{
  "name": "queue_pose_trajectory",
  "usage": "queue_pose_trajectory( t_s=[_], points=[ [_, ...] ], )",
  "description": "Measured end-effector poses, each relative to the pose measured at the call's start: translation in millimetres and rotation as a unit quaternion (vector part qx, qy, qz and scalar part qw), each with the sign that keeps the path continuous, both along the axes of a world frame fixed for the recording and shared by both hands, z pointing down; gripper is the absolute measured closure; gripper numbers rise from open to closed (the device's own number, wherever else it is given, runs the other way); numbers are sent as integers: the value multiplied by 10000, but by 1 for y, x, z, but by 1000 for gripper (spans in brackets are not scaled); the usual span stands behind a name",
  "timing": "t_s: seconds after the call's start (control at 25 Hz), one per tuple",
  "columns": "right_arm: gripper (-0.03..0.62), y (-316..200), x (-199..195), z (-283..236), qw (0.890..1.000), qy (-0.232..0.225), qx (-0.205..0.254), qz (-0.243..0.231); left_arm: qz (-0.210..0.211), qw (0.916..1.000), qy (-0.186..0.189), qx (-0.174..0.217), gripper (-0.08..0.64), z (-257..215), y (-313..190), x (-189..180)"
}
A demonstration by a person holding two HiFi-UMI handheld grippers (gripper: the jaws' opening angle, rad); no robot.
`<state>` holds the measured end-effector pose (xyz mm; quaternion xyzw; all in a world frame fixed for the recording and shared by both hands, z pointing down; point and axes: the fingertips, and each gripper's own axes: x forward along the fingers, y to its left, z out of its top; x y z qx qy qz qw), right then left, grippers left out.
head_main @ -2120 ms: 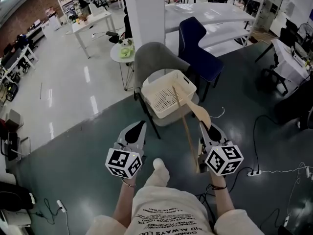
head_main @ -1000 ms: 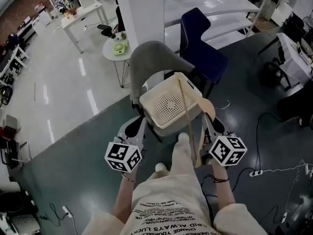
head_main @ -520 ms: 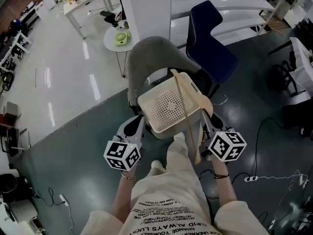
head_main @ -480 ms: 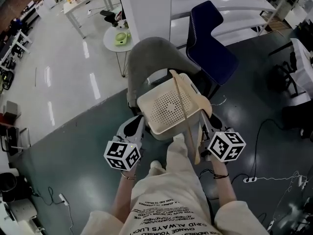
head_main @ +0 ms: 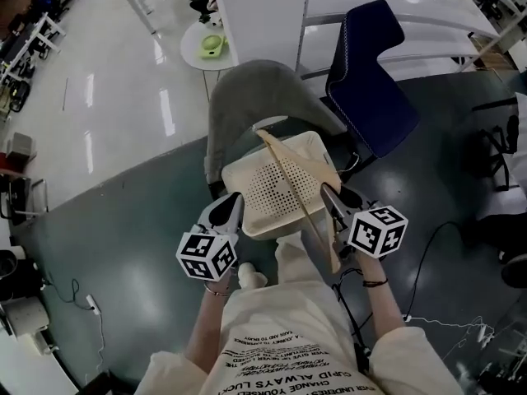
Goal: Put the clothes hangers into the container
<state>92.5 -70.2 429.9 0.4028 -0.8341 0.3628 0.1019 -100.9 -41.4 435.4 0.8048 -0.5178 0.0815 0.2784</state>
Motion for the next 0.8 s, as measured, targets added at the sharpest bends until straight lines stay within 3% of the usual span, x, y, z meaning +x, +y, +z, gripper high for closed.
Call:
queue_pose_trajectory(
  t_s=[0.32, 0.52, 0.8],
  points=[
    [537, -34, -6, 37, 9921, -282, -452, -1134, -548, 9981, 62, -286, 534, 27, -26, 10],
    [537, -50, -12, 61, 9802, -479, -748, -1770, -715, 9965, 81, -428, 534, 45, -37, 17],
    [537, -57, -24, 97, 9613, -381, -1186, -2458, -964, 9929, 187, -677, 534, 72, -40, 15]
  ],
)
